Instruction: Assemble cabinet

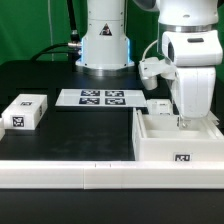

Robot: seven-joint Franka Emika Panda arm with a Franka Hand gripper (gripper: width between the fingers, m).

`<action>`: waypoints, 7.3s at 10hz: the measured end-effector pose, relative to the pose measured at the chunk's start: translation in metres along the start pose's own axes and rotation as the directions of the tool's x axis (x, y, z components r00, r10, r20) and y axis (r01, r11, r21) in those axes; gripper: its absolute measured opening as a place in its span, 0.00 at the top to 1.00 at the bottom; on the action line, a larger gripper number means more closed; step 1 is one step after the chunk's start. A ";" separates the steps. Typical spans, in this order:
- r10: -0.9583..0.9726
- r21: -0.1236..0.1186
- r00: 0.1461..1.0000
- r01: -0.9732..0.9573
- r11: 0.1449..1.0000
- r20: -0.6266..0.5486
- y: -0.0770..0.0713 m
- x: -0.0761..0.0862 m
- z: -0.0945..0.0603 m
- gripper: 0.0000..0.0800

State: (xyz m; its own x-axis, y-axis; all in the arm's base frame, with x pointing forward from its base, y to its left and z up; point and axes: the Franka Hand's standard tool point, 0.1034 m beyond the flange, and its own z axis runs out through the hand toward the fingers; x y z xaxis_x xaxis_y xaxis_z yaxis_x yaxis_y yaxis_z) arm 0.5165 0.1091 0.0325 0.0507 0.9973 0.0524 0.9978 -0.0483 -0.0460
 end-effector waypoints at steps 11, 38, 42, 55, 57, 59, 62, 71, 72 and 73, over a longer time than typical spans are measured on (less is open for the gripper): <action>0.036 -0.034 0.999 -0.037 0.999 -0.005 -0.045 0.031 -0.032 0.00; 0.043 0.018 0.997 -0.042 0.999 -0.061 -0.111 0.059 0.027 0.91; 0.056 0.006 0.998 -0.055 0.998 -0.033 -0.107 0.054 0.005 0.91; 0.084 -0.024 0.996 -0.084 0.996 -0.010 -0.071 0.005 -0.026 0.91; 0.084 -0.020 0.996 -0.084 0.996 -0.009 -0.073 0.005 -0.025 0.91; 0.085 -0.018 0.996 -0.085 0.996 -0.010 -0.073 0.005 -0.023 0.91; 0.089 -0.024 0.996 -0.090 0.996 -0.013 -0.061 0.006 -0.027 0.91; 0.035 -0.027 0.999 -0.035 0.999 -0.022 -0.050 0.004 -0.023 0.91; 0.008 -0.029 1.000 -0.009 1.000 -0.025 -0.042 0.005 -0.023 0.91; 0.016 -0.031 1.000 -0.017 0.999 -0.026 -0.042 0.006 -0.023 0.91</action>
Offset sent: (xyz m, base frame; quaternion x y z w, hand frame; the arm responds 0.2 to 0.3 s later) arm 0.0000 0.0000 0.0000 0.0000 0.0000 0.0000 1.0000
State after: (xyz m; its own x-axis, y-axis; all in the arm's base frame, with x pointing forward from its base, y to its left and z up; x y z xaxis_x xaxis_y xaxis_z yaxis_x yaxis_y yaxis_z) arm 0.4760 0.1155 0.0574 0.0678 0.9947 0.0771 0.9976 -0.0668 -0.0156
